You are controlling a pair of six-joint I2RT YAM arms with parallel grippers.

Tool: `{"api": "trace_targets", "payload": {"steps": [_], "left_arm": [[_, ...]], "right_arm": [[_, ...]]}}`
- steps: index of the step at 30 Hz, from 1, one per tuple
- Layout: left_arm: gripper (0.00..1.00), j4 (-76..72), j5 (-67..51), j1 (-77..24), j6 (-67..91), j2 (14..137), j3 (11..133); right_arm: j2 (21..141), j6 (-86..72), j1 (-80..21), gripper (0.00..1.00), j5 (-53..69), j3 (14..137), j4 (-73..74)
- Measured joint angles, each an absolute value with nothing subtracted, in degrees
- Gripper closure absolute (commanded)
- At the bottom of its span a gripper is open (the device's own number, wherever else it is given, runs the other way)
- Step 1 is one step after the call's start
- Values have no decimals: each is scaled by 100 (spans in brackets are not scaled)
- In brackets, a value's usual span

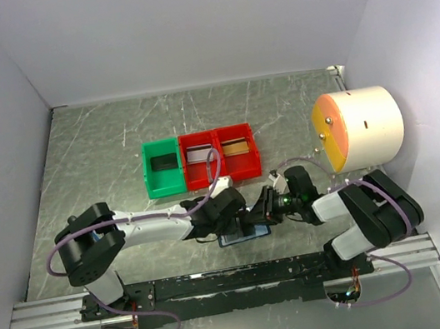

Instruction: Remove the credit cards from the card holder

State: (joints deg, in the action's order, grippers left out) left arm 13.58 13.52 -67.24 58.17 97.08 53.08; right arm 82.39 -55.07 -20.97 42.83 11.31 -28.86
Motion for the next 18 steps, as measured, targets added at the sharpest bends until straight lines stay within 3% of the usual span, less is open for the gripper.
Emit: {"api": "trace_targets", "payload": {"steps": [4, 8, 18], "left_arm": [[74, 1358, 1347, -6724, 5787, 9747, 5349], [74, 1358, 1347, -6724, 5782, 9762, 5363], [73, 1452, 1380, -6729, 5767, 9751, 5395]], "right_arm": [[8521, -5599, -2126, 79, 4362, 1157, -3197], [8715, -5655, -2161, 99, 4375, 1160, -3400], [7496, -4925, -2126, 100, 3701, 1531, -1789]]}}
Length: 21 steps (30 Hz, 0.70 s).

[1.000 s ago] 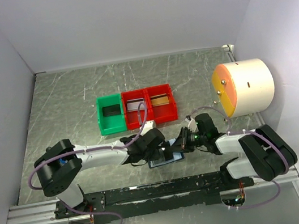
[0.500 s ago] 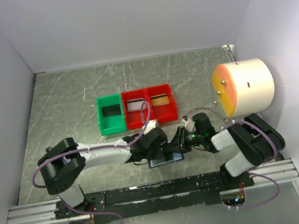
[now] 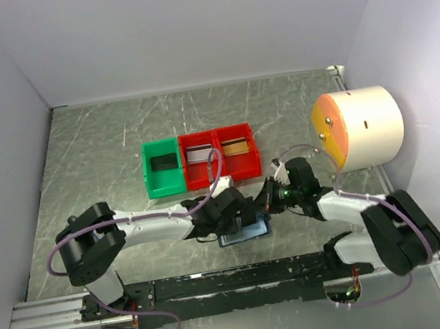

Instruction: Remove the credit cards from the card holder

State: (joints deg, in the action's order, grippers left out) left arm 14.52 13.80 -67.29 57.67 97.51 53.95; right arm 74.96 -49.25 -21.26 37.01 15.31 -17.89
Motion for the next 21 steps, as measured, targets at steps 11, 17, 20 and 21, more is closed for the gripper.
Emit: {"api": "trace_targets", "payload": {"steps": [11, 17, 20, 21], "left_arm": [[53, 2112, 1651, -6729, 5588, 9137, 5162], [27, 2355, 1695, -6532, 5293, 8364, 5155], [16, 2432, 1693, -6191, 5177, 7948, 5100], [14, 2458, 1686, -6027, 5109, 7760, 5048]], "right_arm": [[5883, -4093, -2106, 100, 2827, 1953, -294], [5533, -3844, -2185, 100, 2705, 2180, -274], [5387, -3673, -2368, 100, 2550, 2290, -325], [5321, -3599, -2475, 100, 2469, 2322, -349]]}}
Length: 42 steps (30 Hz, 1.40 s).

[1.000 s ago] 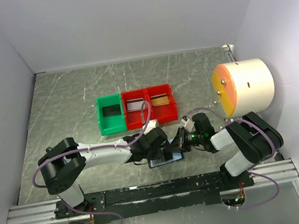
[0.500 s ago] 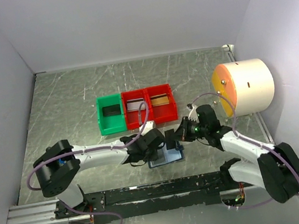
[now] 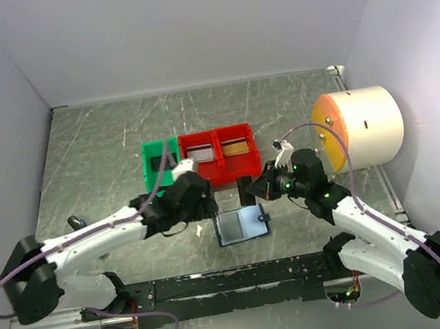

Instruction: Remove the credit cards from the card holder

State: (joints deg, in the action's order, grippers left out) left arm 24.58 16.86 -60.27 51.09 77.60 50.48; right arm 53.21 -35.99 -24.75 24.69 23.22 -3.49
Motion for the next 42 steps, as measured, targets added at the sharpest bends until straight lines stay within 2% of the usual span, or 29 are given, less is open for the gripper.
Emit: {"api": "trace_targets", "payload": {"steps": [4, 10, 15, 17, 23, 31, 42], "left_arm": [[6, 2655, 1544, -5061, 4766, 6995, 4893], [4, 3157, 1293, -3267, 3942, 6364, 5030], [4, 3374, 854, -1398, 3317, 6034, 5068], [4, 3422, 873, -937, 3114, 5843, 5043], [4, 3371, 1179, -834, 2630, 5468, 4790], [6, 3326, 1531, -834, 2484, 5365, 4493], [6, 3339, 2084, -834, 2571, 5072, 4495]], "right_arm": [[5111, -3256, -3044, 100, 2036, 2460, -443], [5089, -2606, -3758, 100, 1380, 2639, -792], [5282, -1984, -3929, 100, 1055, 2836, -1114], [5376, -1712, -3957, 100, 976, 2897, -1280], [6187, -1092, -3999, 100, 884, 3524, -1555], [8187, -469, -4191, 100, 899, 5664, -1240], [10226, 888, -5240, 100, 93, 7599, -543]]}}
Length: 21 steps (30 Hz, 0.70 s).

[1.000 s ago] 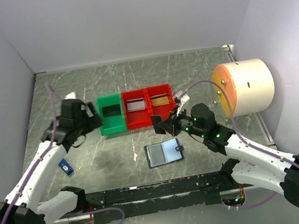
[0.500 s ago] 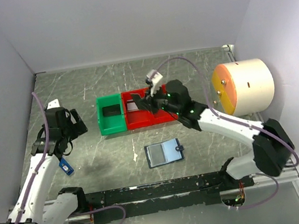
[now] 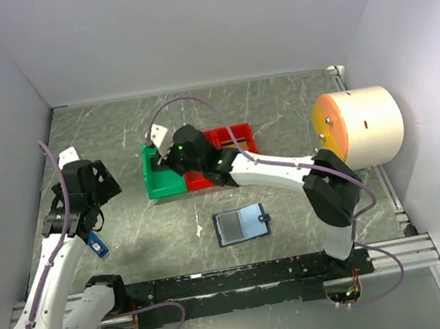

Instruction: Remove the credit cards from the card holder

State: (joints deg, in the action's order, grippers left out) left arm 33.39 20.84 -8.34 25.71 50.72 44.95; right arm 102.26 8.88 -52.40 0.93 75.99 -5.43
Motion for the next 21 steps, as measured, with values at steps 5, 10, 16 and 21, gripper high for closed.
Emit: {"api": "trace_targets", "payload": {"steps": [5, 10, 16, 21], "left_arm": [[5, 3400, 2327, -834, 2663, 4845, 4495], [3, 3452, 2523, -834, 2746, 4681, 4495], [2, 3507, 2641, -834, 2773, 4504, 4495], [3, 3509, 2703, -834, 2790, 4397, 4495]], "right_arm": [[10857, 1470, -5507, 100, -329, 8132, -174], [11474, 1892, -5509, 100, -576, 8777, 93], [12193, 2331, -5498, 100, -676, 9461, 307], [12768, 2727, -5500, 100, -869, 9992, 506]]}}
